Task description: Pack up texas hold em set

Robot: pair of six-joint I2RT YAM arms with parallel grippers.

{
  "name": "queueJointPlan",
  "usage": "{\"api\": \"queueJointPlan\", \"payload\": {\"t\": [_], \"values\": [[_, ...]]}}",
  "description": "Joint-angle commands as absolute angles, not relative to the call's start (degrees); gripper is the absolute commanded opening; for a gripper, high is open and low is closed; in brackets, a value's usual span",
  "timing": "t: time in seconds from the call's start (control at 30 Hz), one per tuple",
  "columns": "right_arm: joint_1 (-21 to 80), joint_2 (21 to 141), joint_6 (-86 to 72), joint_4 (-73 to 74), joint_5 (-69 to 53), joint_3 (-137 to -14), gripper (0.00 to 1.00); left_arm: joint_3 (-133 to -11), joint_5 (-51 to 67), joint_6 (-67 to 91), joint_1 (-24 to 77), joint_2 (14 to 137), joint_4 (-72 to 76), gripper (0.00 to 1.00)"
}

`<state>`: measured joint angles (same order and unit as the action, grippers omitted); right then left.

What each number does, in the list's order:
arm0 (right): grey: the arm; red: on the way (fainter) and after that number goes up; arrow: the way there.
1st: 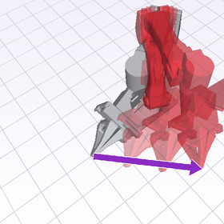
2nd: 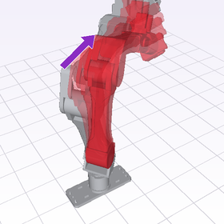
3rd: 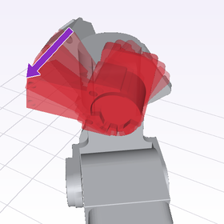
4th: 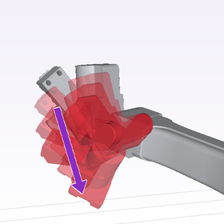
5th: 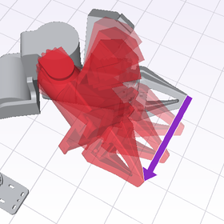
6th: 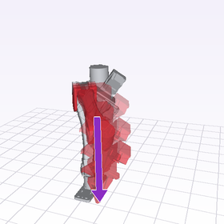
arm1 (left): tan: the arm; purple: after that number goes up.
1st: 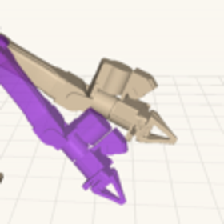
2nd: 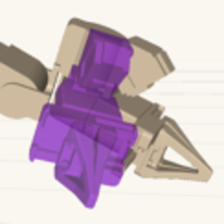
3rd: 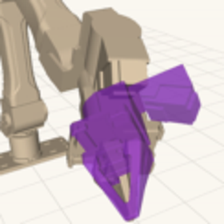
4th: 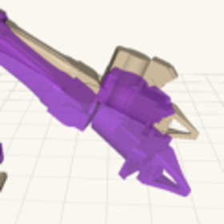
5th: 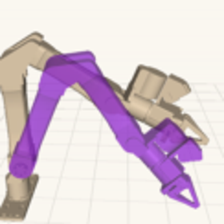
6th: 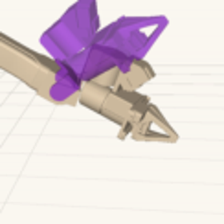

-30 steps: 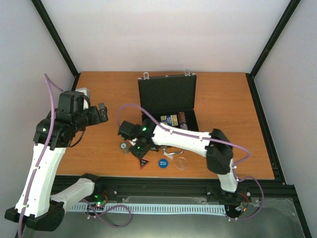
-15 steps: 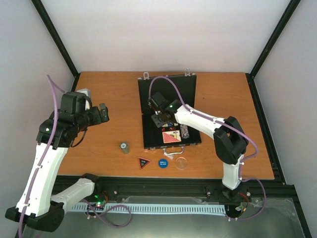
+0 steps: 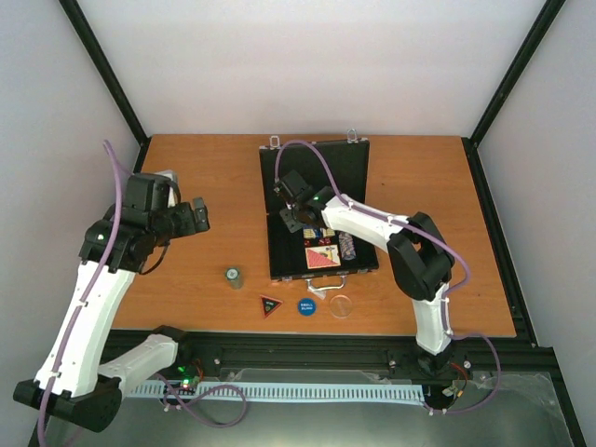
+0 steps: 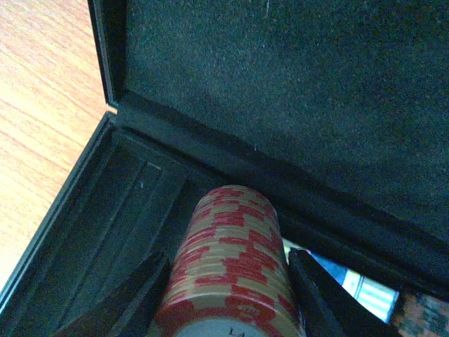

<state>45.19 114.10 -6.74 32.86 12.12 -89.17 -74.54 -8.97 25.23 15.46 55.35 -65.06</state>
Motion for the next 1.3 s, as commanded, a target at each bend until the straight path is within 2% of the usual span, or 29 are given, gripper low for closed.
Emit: {"api": "queueJointPlan", "payload": {"t": [0.0, 0.4, 0.5, 0.73, 1.0, 1.27], "values": [[44.91, 115.91, -8.03, 26.35, 13.36, -89.38, 0.1, -75.31, -7.65, 23.99, 15.29, 56.83, -63.47, 1.0], [44.91, 118.98, -11.34, 25.17, 11.95, -88.15, 0.1, -75.68, -6.92, 22.38, 15.29, 58.71, -63.55, 1.0], [45.0, 119.0, -12.96, 25.01, 11.41, -87.3, 0.13, -75.62, -6.69, 22.05, 15.29, 58.88, -63.54, 1.0], [45.74, 118.23, -12.41, 26.73, 9.78, -86.59, 0.37, -75.62, -6.67, 21.81, 15.27, 58.75, -63.3, 1.0], [46.72, 116.32, -10.92, 28.87, 8.57, -86.05, 0.71, -75.34, -6.73, 22.27, 15.29, 58.33, -62.78, 1.0], [47.41, 113.01, -11.56, 30.99, 8.44, -85.61, 0.75, -74.25, -6.79, 22.51, 15.29, 56.89, -62.83, 1.0]]}}
